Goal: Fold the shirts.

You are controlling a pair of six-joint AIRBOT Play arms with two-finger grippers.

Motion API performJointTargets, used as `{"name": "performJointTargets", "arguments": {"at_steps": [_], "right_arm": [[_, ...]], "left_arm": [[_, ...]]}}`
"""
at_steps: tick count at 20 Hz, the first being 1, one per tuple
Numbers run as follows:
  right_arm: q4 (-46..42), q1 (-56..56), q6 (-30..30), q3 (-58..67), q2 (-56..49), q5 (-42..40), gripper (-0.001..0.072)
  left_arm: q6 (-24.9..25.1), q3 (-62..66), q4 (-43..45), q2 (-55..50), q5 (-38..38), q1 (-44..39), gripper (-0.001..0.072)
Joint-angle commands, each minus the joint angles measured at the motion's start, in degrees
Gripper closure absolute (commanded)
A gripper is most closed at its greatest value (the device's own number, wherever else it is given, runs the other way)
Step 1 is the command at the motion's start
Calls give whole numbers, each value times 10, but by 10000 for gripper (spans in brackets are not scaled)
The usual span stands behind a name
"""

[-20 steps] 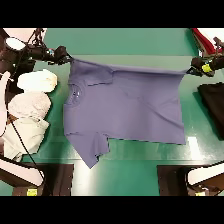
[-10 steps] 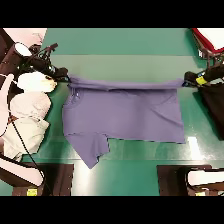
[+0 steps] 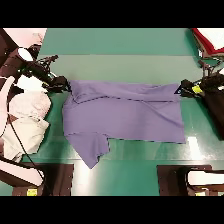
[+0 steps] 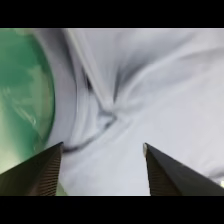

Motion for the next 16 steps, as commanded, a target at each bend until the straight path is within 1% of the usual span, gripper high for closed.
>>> {"name": "performJointTargets", "arguments": {"at_steps": [1,4,5,7,9,10,12,14,15,16], "right_arm": [[12,-25,-23,-22,40,61,325],[12,-48,-51,-71,103,59,327],[12,-55,-54,-85,119,56,334],[12,-68,-60,-100,136,55,337],[18,-71,-61,-99,137,59,337],[27,-71,-61,-99,137,59,337],[53,-71,-66,-99,137,55,337],[75,-71,-71,-99,137,53,337],[80,-71,-73,-99,137,54,337],[84,-71,-73,-99,137,54,337]], "left_arm": [[-16,-66,12,77,-8,-2,116],[-18,-253,8,213,21,-2,116],[-28,-325,5,263,36,-2,116],[-49,-447,-10,349,60,-2,116],[-58,-548,-41,423,81,-2,116],[-57,-589,-56,452,85,-2,116],[-55,-649,-91,477,94,-2,116],[-30,-686,-134,477,118,-2,117],[-30,-698,-147,477,125,-2,193],[-30,-705,-150,477,130,-2,289]]}}
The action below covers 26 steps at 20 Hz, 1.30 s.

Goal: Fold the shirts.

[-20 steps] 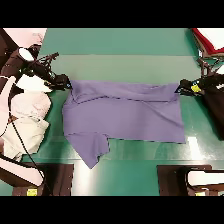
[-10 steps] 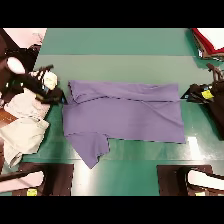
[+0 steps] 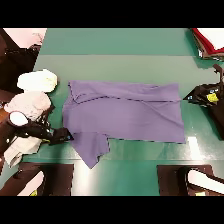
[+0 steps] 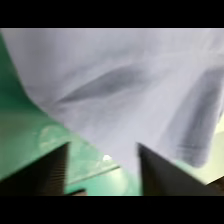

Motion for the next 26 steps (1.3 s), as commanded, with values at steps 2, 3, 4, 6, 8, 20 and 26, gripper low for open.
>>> {"name": "performJointTargets", "arguments": {"at_steps": [2,3,4,6,8,20,26], "right_arm": [[27,-2,-6,-1,2,-1,337],[27,-2,-6,-1,2,-1,337],[27,-2,-6,-1,2,1,337],[27,-2,-6,-1,2,0,337],[27,-2,-6,-1,2,-1,337],[-44,-42,-11,-65,19,57,337],[-82,-177,-49,-250,41,38,159]], "left_arm": [[11,-63,-46,18,39,0,287],[10,-67,-48,18,43,0,287],[7,-70,-49,18,40,0,287],[7,-71,-47,18,23,0,284],[10,-71,-39,18,23,0,267],[46,-71,-126,18,116,0,683],[76,-71,-135,18,104,0,683]]}}
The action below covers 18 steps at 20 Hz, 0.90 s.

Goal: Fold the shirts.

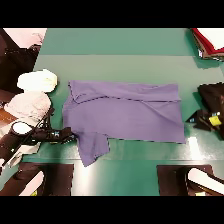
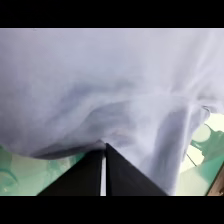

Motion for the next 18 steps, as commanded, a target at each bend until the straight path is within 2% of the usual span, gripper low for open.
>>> {"name": "performJointTargets", "arguments": {"at_steps": [1,4,5,6,10,11,12,13,14,18], "right_arm": [[-17,-64,-26,-93,6,-8,160],[-16,-69,-26,-131,6,-20,162],[-16,-69,-26,-137,6,-28,180],[-12,-69,-26,-141,6,-33,231],[-11,-68,-25,-141,6,-35,234],[-11,-68,-25,-141,6,-31,318],[-11,-68,-25,-141,7,-26,488],[-11,-68,-25,-141,7,-24,567],[-12,-68,-26,-141,7,-23,681],[-20,-69,-26,-139,43,-13,696]], "left_arm": [[14,0,-8,1,-4,0,683],[24,0,-8,1,-4,0,683],[24,0,-8,1,-4,0,683],[24,0,-8,1,-4,0,683],[28,0,-8,1,-3,0,683],[28,0,-8,1,-3,0,683],[28,0,-8,1,-3,0,683],[28,0,-8,1,-4,0,683],[28,0,-8,1,-5,0,683],[27,31,29,1,-63,0,685]]}}
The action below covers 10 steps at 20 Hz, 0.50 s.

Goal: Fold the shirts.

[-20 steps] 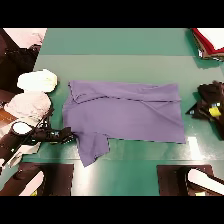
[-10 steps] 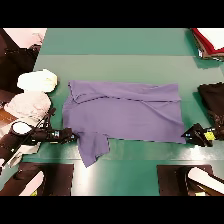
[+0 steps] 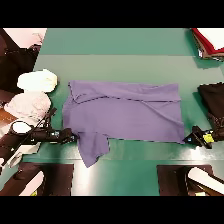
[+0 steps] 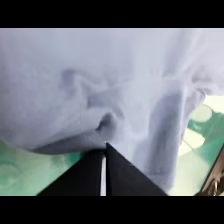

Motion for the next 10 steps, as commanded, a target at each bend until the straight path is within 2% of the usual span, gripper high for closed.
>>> {"name": "performJointTargets", "arguments": {"at_steps": [1,3,6,8,10], "right_arm": [[-14,-1,4,4,45,18,697],[-65,-1,15,18,93,49,698],[-114,-1,26,52,163,94,698],[-98,2,40,87,192,102,698],[-50,24,43,131,190,95,699]], "left_arm": [[-3,42,52,1,-63,0,685],[-6,88,80,1,-114,0,685],[-17,140,61,1,-182,0,685],[-18,187,10,1,-196,0,685],[-19,252,-7,1,-163,0,684]]}}
